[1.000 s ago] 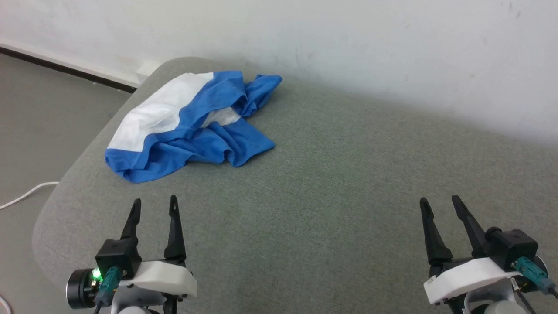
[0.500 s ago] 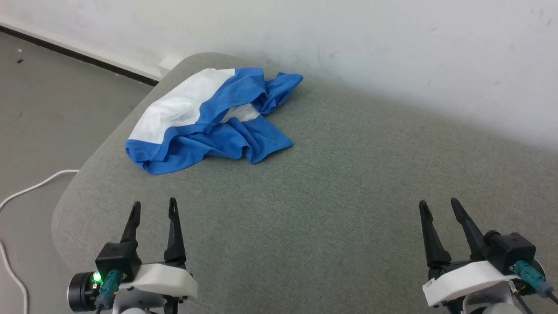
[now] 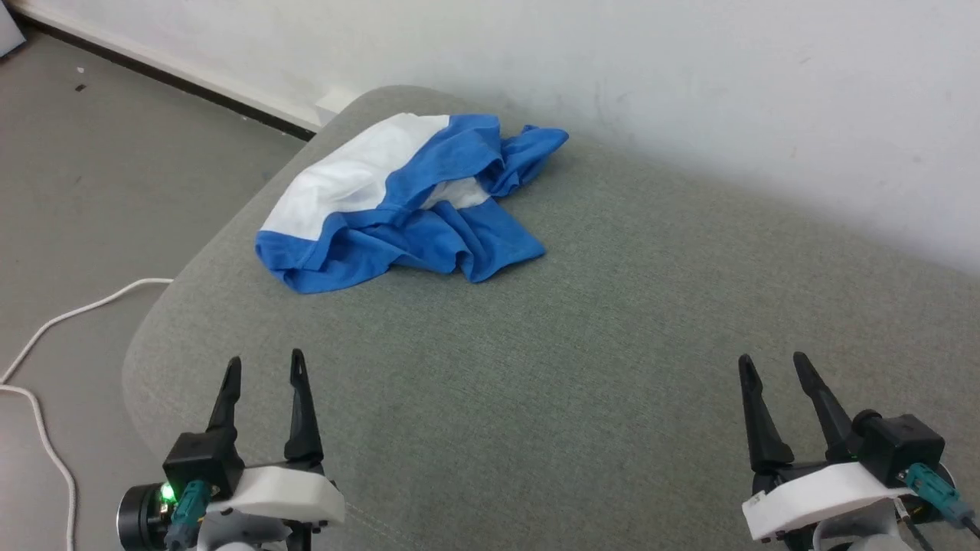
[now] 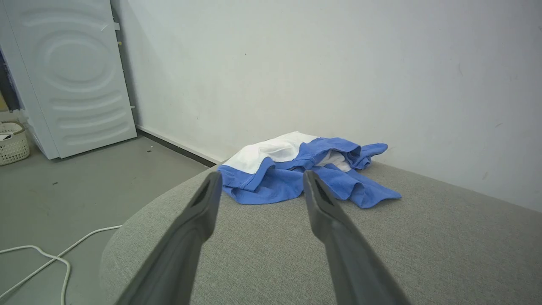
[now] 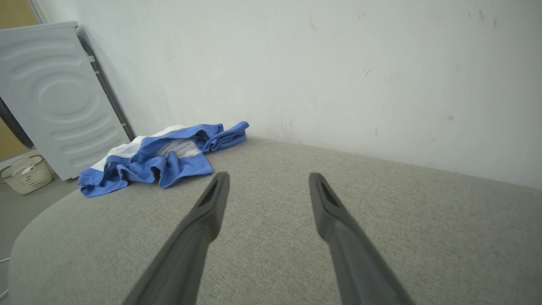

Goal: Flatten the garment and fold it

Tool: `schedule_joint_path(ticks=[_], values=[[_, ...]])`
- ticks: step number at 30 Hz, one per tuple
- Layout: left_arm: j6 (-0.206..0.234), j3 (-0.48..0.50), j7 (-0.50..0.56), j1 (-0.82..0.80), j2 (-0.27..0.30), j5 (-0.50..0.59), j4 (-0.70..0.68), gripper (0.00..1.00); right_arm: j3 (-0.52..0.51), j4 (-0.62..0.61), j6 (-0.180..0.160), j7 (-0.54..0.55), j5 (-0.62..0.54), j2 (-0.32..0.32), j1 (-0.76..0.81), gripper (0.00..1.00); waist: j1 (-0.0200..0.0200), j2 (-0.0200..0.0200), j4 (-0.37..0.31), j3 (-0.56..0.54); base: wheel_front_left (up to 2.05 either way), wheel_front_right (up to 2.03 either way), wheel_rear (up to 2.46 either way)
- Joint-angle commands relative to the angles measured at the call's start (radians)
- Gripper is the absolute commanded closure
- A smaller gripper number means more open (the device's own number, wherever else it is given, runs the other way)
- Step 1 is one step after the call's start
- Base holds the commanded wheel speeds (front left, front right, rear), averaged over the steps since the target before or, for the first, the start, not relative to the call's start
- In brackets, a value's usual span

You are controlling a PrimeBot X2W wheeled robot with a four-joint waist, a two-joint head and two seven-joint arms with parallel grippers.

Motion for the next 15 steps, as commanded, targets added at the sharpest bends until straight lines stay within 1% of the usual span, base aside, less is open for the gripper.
schedule_joint_path(ticks=[1, 11, 13, 15], values=[[0.006, 0.002, -0.007, -0.003, -0.005, -0.009, 0.004, 0.0, -0.003, 0.005, -0.002, -0.011, 0.009, 0.003, -0.006, 0.0, -0.0001, -0.0001, 0.005, -0.001, 0.0, 0.0, 0.0], [0.008, 0.008, -0.007, -0.004, -0.005, -0.019, -0.002, 0.0, -0.007, 0.002, -0.002, -0.011, 0.007, 0.003, -0.003, 0.0, -0.0001, -0.0001, 0.006, -0.005, 0.0, 0.0, 0.0], [0.0, 0.007, -0.007, -0.017, -0.005, -0.034, -0.009, 0.0, -0.012, 0.0, -0.002, -0.011, 0.007, 0.003, -0.002, 0.0, -0.0001, -0.0001, 0.01, -0.001, 0.0, 0.0, 0.0], [-0.02, 0.007, -0.007, -0.049, -0.005, -0.052, -0.012, 0.0, -0.019, -0.003, -0.002, -0.011, 0.005, 0.003, -0.002, 0.0, -0.0001, -0.0001, 0.016, 0.004, 0.0, 0.0, 0.0]])
